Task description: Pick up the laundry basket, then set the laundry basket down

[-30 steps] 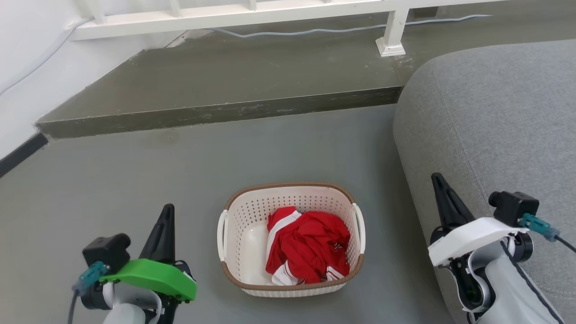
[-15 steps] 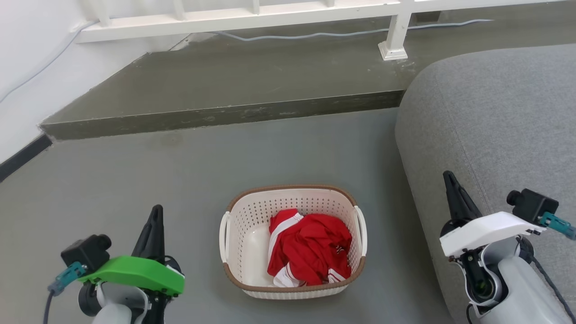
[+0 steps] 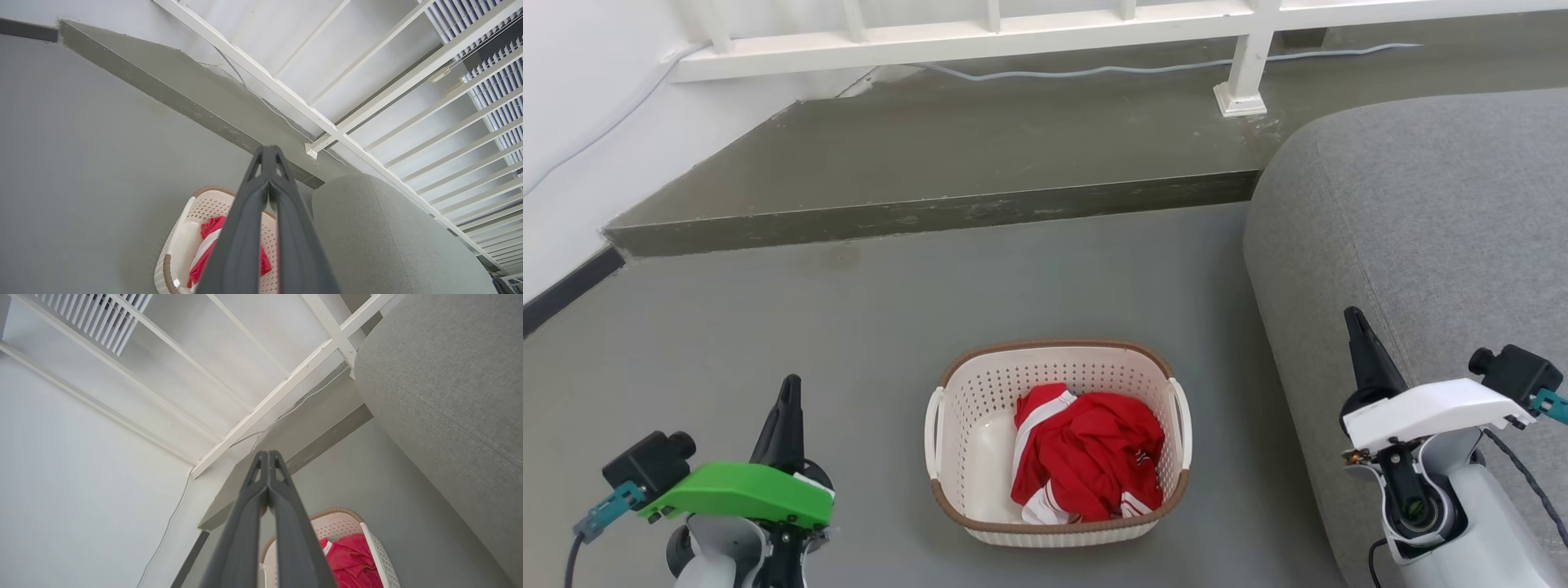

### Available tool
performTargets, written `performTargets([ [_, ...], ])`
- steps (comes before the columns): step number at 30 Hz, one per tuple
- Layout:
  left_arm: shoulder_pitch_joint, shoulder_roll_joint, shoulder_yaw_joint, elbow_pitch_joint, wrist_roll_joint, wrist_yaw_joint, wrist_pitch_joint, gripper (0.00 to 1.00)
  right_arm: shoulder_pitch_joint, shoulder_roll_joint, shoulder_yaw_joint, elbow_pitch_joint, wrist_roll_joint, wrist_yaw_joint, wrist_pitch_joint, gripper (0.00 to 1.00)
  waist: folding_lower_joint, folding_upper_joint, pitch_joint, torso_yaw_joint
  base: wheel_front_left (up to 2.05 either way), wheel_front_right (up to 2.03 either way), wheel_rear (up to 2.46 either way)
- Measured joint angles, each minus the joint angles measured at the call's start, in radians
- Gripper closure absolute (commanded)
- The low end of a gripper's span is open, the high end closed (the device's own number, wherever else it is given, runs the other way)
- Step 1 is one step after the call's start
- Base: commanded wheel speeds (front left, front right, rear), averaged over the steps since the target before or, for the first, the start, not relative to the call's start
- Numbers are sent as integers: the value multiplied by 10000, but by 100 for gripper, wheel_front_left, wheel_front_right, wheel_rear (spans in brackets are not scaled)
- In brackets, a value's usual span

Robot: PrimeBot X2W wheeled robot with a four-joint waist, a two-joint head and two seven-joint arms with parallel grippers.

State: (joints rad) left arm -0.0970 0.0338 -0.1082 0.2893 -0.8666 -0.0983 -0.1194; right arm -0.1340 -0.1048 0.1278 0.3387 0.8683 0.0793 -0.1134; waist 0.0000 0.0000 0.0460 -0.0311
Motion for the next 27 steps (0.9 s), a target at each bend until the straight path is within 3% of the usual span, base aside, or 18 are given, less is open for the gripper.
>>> performTargets([
  [27,1,31,738,-21,-3323,-84,966,100,200,276,-1160,-207,3254,174,984,100,0,0,-196,139,0,0,0],
])
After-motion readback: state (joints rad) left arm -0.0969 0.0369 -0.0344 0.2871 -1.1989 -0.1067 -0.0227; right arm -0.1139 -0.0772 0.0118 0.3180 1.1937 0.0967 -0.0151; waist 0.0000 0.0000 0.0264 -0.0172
